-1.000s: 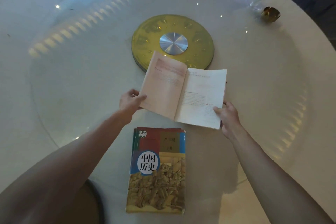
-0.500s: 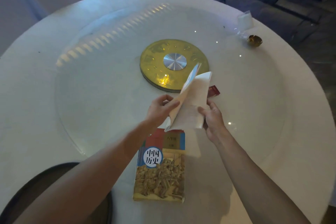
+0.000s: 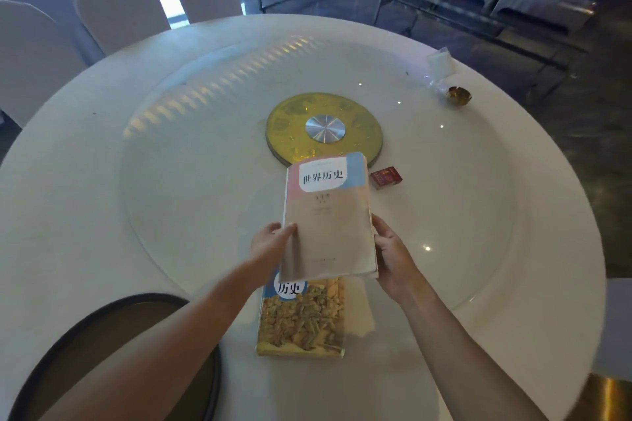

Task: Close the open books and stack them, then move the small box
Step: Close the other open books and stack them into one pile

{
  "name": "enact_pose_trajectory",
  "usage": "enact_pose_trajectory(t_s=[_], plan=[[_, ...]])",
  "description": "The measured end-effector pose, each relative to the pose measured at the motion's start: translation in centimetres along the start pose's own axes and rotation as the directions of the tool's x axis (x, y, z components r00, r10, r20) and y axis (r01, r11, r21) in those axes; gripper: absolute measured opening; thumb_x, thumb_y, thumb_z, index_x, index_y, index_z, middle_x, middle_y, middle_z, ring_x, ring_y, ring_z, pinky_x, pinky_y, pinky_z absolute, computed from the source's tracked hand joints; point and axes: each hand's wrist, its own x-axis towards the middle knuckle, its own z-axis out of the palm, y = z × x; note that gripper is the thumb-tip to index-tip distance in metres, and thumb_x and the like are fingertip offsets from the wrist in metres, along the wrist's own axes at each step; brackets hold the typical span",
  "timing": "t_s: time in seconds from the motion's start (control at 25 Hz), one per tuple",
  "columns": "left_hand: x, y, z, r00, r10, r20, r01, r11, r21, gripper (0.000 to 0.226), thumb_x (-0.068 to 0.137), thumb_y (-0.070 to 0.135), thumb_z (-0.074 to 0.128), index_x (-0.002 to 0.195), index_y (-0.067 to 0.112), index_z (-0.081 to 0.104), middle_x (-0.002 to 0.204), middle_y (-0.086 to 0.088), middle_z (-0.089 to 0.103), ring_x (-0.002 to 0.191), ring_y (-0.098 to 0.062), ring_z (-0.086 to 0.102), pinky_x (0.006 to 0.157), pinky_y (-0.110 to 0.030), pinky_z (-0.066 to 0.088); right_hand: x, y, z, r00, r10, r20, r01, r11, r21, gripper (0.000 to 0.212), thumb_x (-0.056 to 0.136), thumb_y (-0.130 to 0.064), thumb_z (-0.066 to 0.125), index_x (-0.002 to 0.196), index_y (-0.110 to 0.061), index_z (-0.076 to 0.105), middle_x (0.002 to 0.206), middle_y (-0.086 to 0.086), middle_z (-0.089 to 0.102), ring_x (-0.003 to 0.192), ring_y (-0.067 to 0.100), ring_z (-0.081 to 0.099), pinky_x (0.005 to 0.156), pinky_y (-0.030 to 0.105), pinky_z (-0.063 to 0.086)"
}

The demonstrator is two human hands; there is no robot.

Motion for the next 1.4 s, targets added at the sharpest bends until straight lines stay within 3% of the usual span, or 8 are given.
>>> enact_pose_trajectory(t_s=[0.28,0.48,0.68,0.84,1.0,1.16,1.28,1.4], plan=[[-1.3,-4.3,-1.5,1.0,0.017,0.016,-0.015,0.992,-0.123,0.017,0.095,0.014,0.07,0.112,0.013,0.068,0.108,-0.012,0.072,0.09,-0.026,0.069,0.067,-0.034,0.054,-1.4,4.7,-0.8,0.99,0.123,-0.063,-0.132,0.978,-0.16,0.042,0.11,-0.042,0.048,0.128,-0.016,0.076,0.124,0.013,0.08,0.106,0.026,0.075,0.089,0.042,0.05],[-1.4,-8.3,-1.9,0.998,-0.056,0.027,0.059,0.993,-0.106,0.009,0.095,0.018,0.071,0.102,0.022,0.067,0.1,-0.008,0.072,0.085,-0.022,0.071,0.06,-0.03,0.054,-1.6,9.1,-2.4,0.966,0.129,-0.222,-0.204,0.91,-0.36,0.021,0.103,-0.011,0.061,0.115,-0.005,0.078,0.109,0.015,0.082,0.077,0.015,0.074,0.063,0.028,0.061],[-1.3,-11.9,-1.6,0.995,-0.104,-0.006,0.104,0.994,0.025,0.024,0.094,0.014,0.066,0.117,0.021,0.063,0.105,-0.005,0.072,0.087,-0.019,0.07,0.065,-0.031,0.056,-1.4,12.0,-2.1,0.95,0.112,-0.291,-0.25,0.83,-0.498,0.012,0.099,-0.009,0.063,0.1,-0.005,0.074,0.104,0.016,0.082,0.071,0.014,0.075,0.055,0.028,0.059],[-1.0,-13.6,-1.7,0.994,-0.038,-0.098,0.061,0.969,0.241,0.035,0.093,0.013,0.061,0.126,0.019,0.068,0.099,0.002,0.072,0.082,-0.016,0.069,0.068,-0.028,0.054,-0.4,13.3,-1.0,0.945,0.075,-0.317,-0.265,0.744,-0.613,0.018,0.099,-0.017,0.062,0.114,-0.007,0.063,0.108,0.01,0.076,0.097,0.03,0.076,0.084,0.048,0.062],[-0.9,-14.3,-2.0,0.993,0.053,-0.108,0.01,0.856,0.517,0.035,0.095,0.022,0.06,0.129,0.017,0.067,0.114,-0.009,0.068,0.101,-0.028,0.067,0.09,-0.043,0.059,-0.1,14.4,-0.4,0.949,0.017,-0.313,-0.257,0.614,-0.746,0.013,0.102,-0.023,0.056,0.108,-0.013,0.062,0.102,0.004,0.073,0.095,0.027,0.071,0.083,0.046,0.058],[-0.4,-14.9,-2.4,0.999,0.015,-0.051,0.015,0.836,0.548,0.034,0.097,0.023,0.057,0.129,0.017,0.066,0.117,-0.012,0.058,0.108,-0.03,0.063,0.098,-0.048,0.055,0.1,15.1,-0.3,0.949,-0.082,-0.303,-0.242,0.424,-0.873,0.021,0.102,-0.023,0.054,0.112,-0.01,0.067,0.12,0.01,0.065,0.115,0.031,0.061,0.094,0.044,0.054],[0.2,-14.6,-2.6,1.0,-0.016,0.02,0.003,0.859,0.512,0.033,0.095,0.015,0.054,0.126,0.017,0.067,0.118,-0.011,0.057,0.107,-0.03,0.064,0.096,-0.048,0.056,1.2,14.6,-0.3,0.93,-0.088,-0.356,-0.286,0.432,-0.855,0.034,0.1,-0.026,0.057,0.126,-0.005,0.064,0.132,0.017,0.06,0.126,0.037,0.058,0.102,0.045,0.051],[0.6,-14.1,-2.8,0.999,-0.013,0.038,-0.011,0.833,0.553,0.03,0.096,0.015,0.051,0.12,0.011,0.069,0.118,-0.01,0.056,0.105,-0.029,0.065,0.094,-0.044,0.056,2.3,14.4,-0.3,0.943,-0.013,-0.333,-0.284,0.49,-0.824,0.023,0.1,-0.02,0.054,0.108,-0.002,0.066,0.116,0.017,0.067,0.11,0.037,0.065,0.085,0.04,0.051]])
